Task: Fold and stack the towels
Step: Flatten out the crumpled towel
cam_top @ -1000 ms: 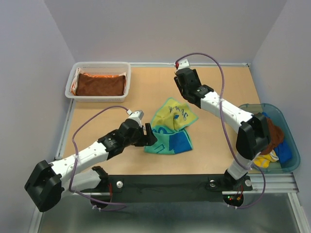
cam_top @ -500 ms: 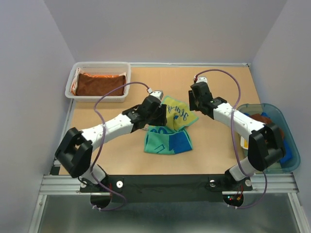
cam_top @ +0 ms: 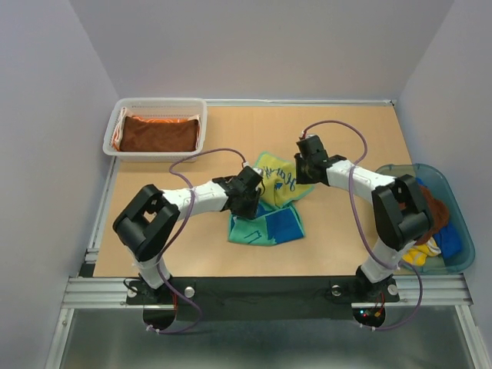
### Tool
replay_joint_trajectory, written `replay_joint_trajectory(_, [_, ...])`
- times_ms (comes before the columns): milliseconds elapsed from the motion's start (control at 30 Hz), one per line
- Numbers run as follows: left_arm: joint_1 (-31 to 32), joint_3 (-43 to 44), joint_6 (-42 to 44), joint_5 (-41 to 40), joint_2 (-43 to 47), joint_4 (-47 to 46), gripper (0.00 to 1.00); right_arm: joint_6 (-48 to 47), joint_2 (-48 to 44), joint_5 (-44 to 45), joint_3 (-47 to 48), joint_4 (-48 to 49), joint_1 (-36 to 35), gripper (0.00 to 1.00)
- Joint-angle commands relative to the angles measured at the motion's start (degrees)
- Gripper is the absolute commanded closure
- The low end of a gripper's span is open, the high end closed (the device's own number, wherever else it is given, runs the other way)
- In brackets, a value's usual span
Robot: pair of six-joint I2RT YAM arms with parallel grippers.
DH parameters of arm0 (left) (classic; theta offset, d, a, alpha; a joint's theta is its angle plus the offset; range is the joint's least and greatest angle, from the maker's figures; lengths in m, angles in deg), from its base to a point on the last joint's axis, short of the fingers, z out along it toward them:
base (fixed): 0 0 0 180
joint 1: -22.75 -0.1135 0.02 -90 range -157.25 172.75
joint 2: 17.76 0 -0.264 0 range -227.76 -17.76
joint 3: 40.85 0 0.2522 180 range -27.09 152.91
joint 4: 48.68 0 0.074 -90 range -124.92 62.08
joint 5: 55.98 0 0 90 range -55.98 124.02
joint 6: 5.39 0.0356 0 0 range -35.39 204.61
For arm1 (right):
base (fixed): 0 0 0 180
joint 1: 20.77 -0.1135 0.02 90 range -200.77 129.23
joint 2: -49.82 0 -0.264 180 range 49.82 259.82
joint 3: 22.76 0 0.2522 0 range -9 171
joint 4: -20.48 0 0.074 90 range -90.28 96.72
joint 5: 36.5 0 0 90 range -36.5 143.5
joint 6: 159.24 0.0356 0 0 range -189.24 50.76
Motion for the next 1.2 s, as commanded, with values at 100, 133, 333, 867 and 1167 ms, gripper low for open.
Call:
replay_joint_trajectory(100, [2.25, -7.87, -4.67, 5.59, 5.73, -0.11, 0.57, 0.39, 5.27, -5.37, 2.54, 3.5, 0.4, 0.71])
replay_joint_trajectory(133, [3.04, -8.48, -5.02, 5.94, 6.17, -0.02, 0.57, 0.22, 5.79, -5.73, 2.54, 3.59, 0.32, 0.71])
replay_joint_trajectory(333, [7.08, -12.88, -7.83, 9.54, 10.56, -0.2, 0.57, -1.71, 9.92, -4.77, 4.46, 3.59, 0.32, 0.7])
replay_joint_trajectory(867, [13.07, -8.43, -13.03, -1.85, 24.89, 9.02, 0.32, -13.75, 4.4, -1.26, 8.78, 3.33, 0.93, 0.45])
replay_joint_trajectory(1167, [-2.39, -0.24, -2.66, -5.66, 20.51, 8.77, 0.15, -14.73, 5.36, -3.97, 8.43, 2.71, 6.38, 0.43])
